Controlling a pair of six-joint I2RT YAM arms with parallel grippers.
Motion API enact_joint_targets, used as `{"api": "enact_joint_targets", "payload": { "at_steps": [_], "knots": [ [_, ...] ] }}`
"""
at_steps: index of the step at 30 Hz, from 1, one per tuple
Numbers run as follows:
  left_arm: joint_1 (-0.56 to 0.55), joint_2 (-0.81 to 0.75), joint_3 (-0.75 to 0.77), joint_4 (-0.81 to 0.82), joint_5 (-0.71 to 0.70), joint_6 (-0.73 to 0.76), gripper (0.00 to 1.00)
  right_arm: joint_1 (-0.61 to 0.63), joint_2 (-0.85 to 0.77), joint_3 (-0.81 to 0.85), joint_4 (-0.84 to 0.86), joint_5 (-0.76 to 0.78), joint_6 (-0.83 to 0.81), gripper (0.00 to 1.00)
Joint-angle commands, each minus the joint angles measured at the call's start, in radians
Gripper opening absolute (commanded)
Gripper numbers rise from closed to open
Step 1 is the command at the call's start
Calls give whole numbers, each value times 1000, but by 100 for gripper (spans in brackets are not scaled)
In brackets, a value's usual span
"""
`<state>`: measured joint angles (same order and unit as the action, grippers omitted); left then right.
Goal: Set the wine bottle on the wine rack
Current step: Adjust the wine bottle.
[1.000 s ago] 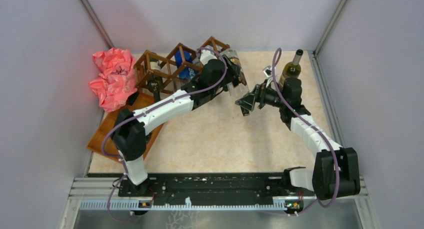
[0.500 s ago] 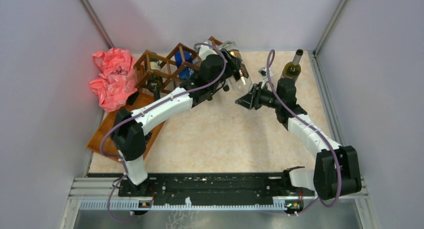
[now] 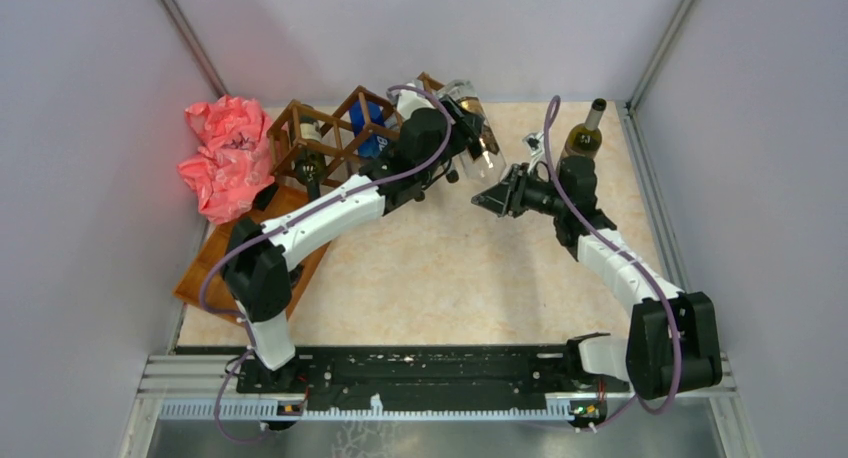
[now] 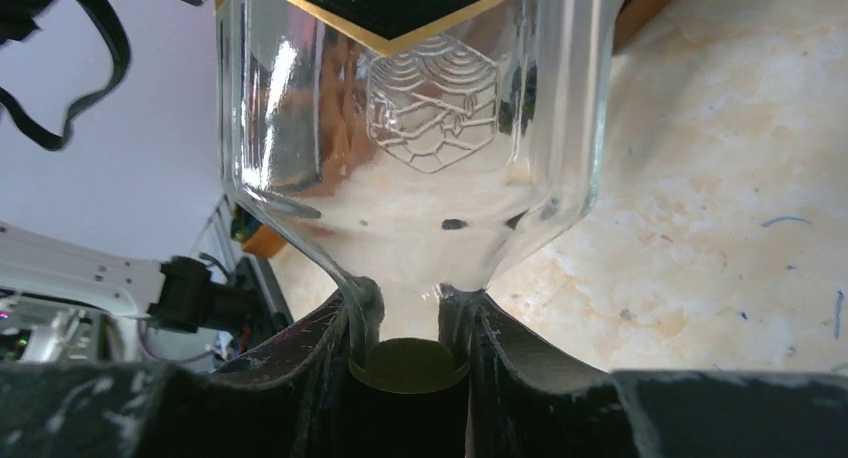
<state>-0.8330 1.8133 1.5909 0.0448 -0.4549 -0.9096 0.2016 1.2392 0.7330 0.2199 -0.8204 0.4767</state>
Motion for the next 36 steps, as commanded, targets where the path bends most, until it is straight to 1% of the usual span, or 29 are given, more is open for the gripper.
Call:
{"api": "enact_joint_targets", "payload": {
  "at_steps": [1, 3, 6, 10, 11, 19, 24, 30, 36],
  "knots": [
    [1, -69, 19, 141, 38, -33, 55, 2, -58, -4, 309, -206, 134, 0],
    [0, -75, 2, 153, 42, -31, 67, -2, -67, -21, 379, -229, 184, 0],
    [2, -81, -10, 162, 46, -27, 76, -11, -62, -31, 429, -246, 226, 0],
    [3, -85, -15, 171, 48, -6, 95, -20, -53, -38, 466, -257, 256, 0],
    [3, -87, -15, 172, 46, -2, 98, -21, -52, -39, 471, -260, 260, 0],
    [3, -121, -38, 152, 10, 21, 99, -22, -53, -48, 511, -271, 283, 0],
    [3, -178, -101, 129, -40, 25, 99, -26, -62, -61, 570, -279, 319, 0],
    [3, -205, -149, 129, -33, 35, 99, -26, -60, -81, 661, -295, 373, 0],
    [2, -227, -159, 116, -47, 73, 99, -27, -61, -79, 641, -293, 346, 0]
  ]
}}
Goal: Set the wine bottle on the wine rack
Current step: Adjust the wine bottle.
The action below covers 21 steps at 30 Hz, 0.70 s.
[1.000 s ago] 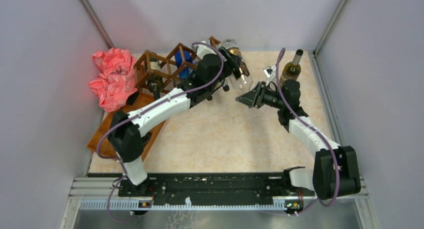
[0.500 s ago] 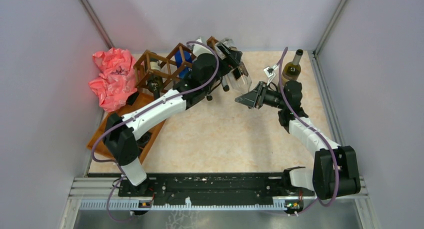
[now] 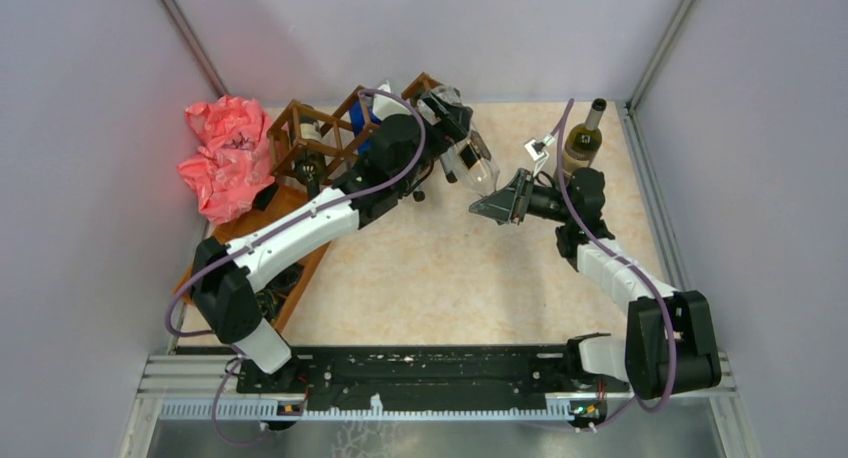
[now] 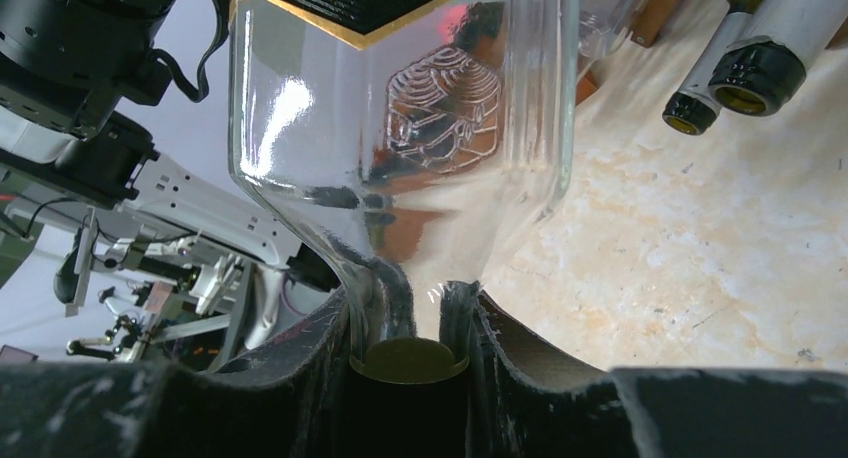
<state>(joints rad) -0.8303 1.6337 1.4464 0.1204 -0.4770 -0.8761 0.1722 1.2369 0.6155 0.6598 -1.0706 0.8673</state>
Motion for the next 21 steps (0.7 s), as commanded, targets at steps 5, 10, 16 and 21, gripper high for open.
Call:
{"api": "enact_joint_targets", "payload": {
  "at_steps": [5, 10, 16, 21],
  "knots": [
    [18, -99, -15, 31, -71, 80, 99, 2, -63, 37, 206, -50, -50, 0],
    [55, -115, 4, 4, -52, 82, 99, 14, -66, 38, 210, -59, -57, 0],
    [81, -91, 42, -45, -30, 81, 99, 35, -65, 45, 171, -64, -100, 0],
    [127, -134, 38, -60, -12, 116, 99, 36, -65, 47, 163, -64, -109, 0]
  ]
}}
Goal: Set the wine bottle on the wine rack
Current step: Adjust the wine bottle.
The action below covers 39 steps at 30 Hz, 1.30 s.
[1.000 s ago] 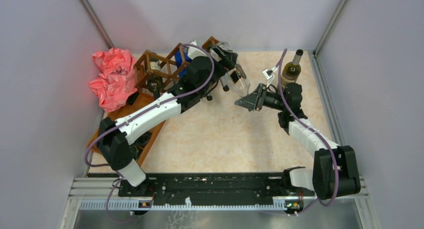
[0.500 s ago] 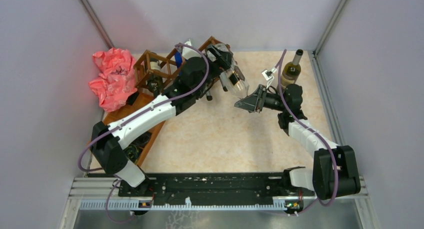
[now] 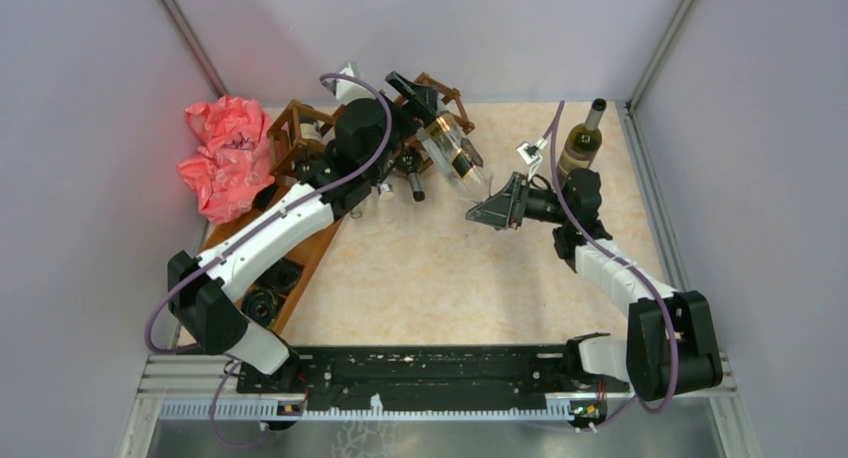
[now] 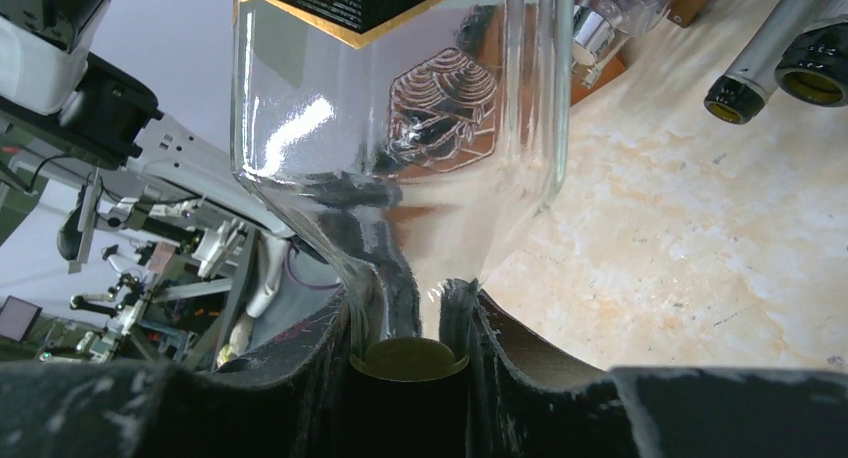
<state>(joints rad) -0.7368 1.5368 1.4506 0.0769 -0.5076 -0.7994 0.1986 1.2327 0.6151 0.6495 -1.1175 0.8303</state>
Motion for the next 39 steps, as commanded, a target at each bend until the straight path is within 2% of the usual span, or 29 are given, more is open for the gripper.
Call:
{"api": "enact_joint_targets", "payload": {
  "at_steps": [1, 7, 12, 19, 25, 29, 34, 39],
  "knots": [
    [41, -51, 31, -20, 22, 45, 99, 9, -61, 48, 174, -18, -72, 0],
    [75, -143, 12, -58, 26, 107, 99, 9, -64, 48, 176, -20, -71, 0],
    [99, -251, -73, -69, 77, 168, 99, 12, -69, 50, 165, -14, -85, 0],
    [129, -500, -342, 26, 371, 383, 99, 29, -76, 75, 88, 11, -138, 0],
    [142, -663, -421, -150, 554, 477, 99, 35, -63, 135, -29, 34, -221, 0],
    [142, -756, -475, -245, 568, 480, 99, 48, -35, 249, -200, 44, -321, 0],
    [143, -899, -585, -252, 537, 453, 99, 77, 17, 390, -388, 76, -427, 0],
    [142, -997, -630, -284, 517, 437, 99, 96, 86, 525, -530, 117, -497, 0]
  ]
}}
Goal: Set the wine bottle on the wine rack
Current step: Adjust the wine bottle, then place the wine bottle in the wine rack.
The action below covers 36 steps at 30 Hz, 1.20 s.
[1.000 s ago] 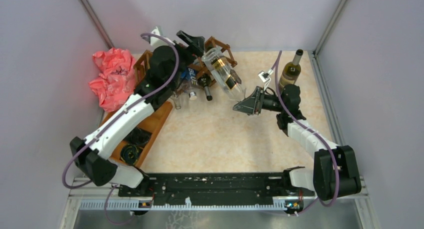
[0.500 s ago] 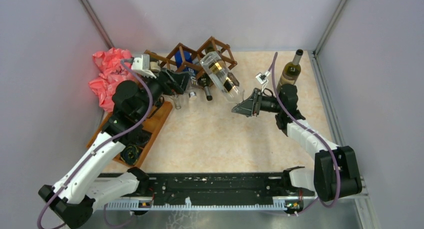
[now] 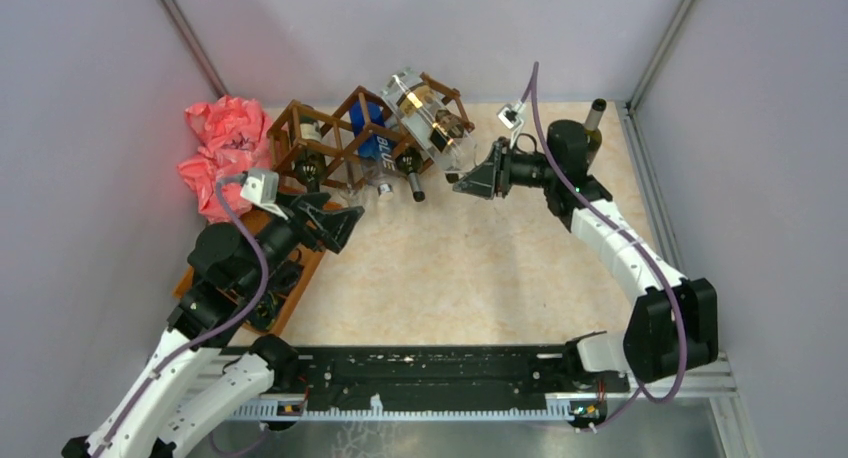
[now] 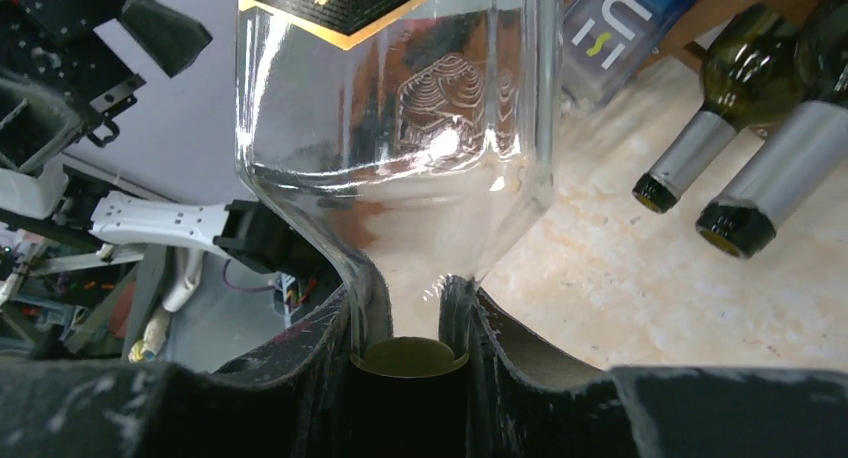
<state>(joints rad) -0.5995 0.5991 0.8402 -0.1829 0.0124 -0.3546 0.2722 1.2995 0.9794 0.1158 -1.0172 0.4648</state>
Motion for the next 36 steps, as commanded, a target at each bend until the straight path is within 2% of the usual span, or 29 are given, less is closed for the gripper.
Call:
{"api": "enact_joint_targets", "payload": {
  "at_steps": [1, 11, 18, 23, 32, 36],
  "knots": [
    [5, -75, -27, -30, -3, -7, 99, 24, 36, 194, -29, 20, -144, 0],
    [4, -158, -38, -89, 3, 20, 99, 53, 172, 455, -285, 122, -286, 0],
    [5, -205, -74, -89, -50, 55, 99, 105, 210, 549, -365, 203, -346, 0],
    [5, -216, -126, -73, -58, 69, 99, 113, 247, 509, -273, 199, -176, 0],
    [4, -211, -138, -68, -42, 39, 99, 113, 262, 504, -199, 184, -71, 0],
    [4, -198, -159, -65, -143, -42, 98, 112, 255, 507, -145, 175, 25, 0]
  ]
}}
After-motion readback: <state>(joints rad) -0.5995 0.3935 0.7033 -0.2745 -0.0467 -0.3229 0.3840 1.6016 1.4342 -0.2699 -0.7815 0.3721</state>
